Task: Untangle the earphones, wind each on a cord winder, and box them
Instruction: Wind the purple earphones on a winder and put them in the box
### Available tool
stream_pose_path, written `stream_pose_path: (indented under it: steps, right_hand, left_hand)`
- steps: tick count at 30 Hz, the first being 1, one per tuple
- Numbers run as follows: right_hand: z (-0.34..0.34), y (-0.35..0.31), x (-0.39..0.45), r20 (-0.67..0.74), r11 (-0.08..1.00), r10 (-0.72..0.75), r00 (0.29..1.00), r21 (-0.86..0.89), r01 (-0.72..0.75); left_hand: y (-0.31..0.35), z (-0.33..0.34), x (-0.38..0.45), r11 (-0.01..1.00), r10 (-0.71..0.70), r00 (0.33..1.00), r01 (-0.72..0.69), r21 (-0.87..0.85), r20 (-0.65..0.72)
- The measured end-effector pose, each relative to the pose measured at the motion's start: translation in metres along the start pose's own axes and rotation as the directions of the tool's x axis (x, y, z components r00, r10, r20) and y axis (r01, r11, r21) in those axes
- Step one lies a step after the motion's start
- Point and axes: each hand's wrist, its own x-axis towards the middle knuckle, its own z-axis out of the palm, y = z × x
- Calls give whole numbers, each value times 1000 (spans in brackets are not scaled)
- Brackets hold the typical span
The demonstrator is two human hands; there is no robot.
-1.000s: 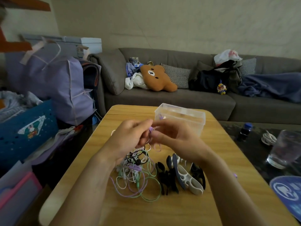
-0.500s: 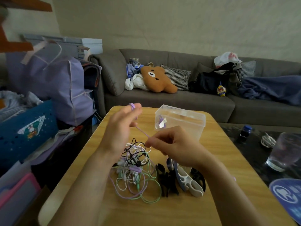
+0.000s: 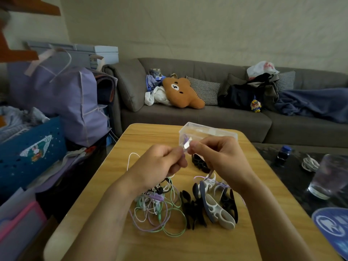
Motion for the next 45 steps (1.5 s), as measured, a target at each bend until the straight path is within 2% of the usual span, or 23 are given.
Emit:
stream_pose_path:
  steps: [2,4,5,8,10,12,13,16,18,21,24,25,28,31,33,38,42,43,44,45]
  right_hand:
    - [-2,-2,0,8,1000,12,1000,2,-12]
    - [-3,-7,-1,80,1000,12,997,-15,-11]
    - [-2,-10,-1,124,999,9,992,-33,-5]
    - [4,-14,-3,268,982,47,962,-190,6]
    - [11,-12,-5,368,944,135,920,-330,-7]
    - [19,-9,-7,417,907,214,883,-421,-21]
    - [21,-9,-8,424,899,227,876,-438,-21]
    - [21,-11,-6,391,915,179,903,-404,-7]
    - [16,-17,-5,355,951,110,928,-308,5]
    - [5,-24,-5,239,989,5,971,-143,30]
    - [-8,-24,-4,89,974,-10,996,-223,30]
    - [-10,-22,-4,79,968,5,997,-249,15]
    - [-11,-17,-4,65,971,63,996,-234,-46]
    - [-7,-6,-1,74,946,126,989,-309,-97]
    - [-2,0,2,98,915,180,979,-383,-130]
    - [12,6,2,218,909,318,922,-346,-232]
    - [22,9,3,268,864,322,908,-475,-166]
    - [24,8,3,277,855,314,908,-499,-144]
    - [26,7,2,290,846,312,905,-517,-126]
    - [28,5,1,305,838,315,898,-533,-113]
  left_hand:
    - [-2,0,2,995,-23,985,5,-104,-170]
    - [-9,-2,7,959,-146,943,60,-279,-299]
    - [-13,-4,10,913,-232,918,92,-398,-321]
    - [-18,-10,16,677,-380,897,103,-729,-226]
    - [-17,-10,16,562,-399,901,94,-822,-170]
    - [-15,-8,15,540,-398,908,116,-834,-132]
    - [-15,-7,15,564,-392,912,134,-815,-122]
    - [-11,-3,12,752,-332,931,164,-638,-153]
    - [-5,-1,9,836,-245,962,146,-528,-123]
    - [5,-2,1,909,-159,984,176,-379,74]
    - [10,-2,-7,967,-118,960,169,-188,254]
    - [10,-1,-8,965,-97,959,156,-210,267]
    - [6,-2,-6,928,-30,985,91,-360,170]
    - [1,-1,-2,869,25,992,41,-492,126]
    - [-2,2,0,823,0,998,40,-567,70]
    - [-6,8,8,673,-73,994,-6,-740,-75]
    - [-6,7,10,543,-52,990,-82,-836,-130]
    - [-6,7,10,544,-51,989,-89,-834,-139]
    - [-6,7,9,589,-49,986,-101,-802,-161]
    - [-8,7,10,679,-47,978,-118,-725,-204]
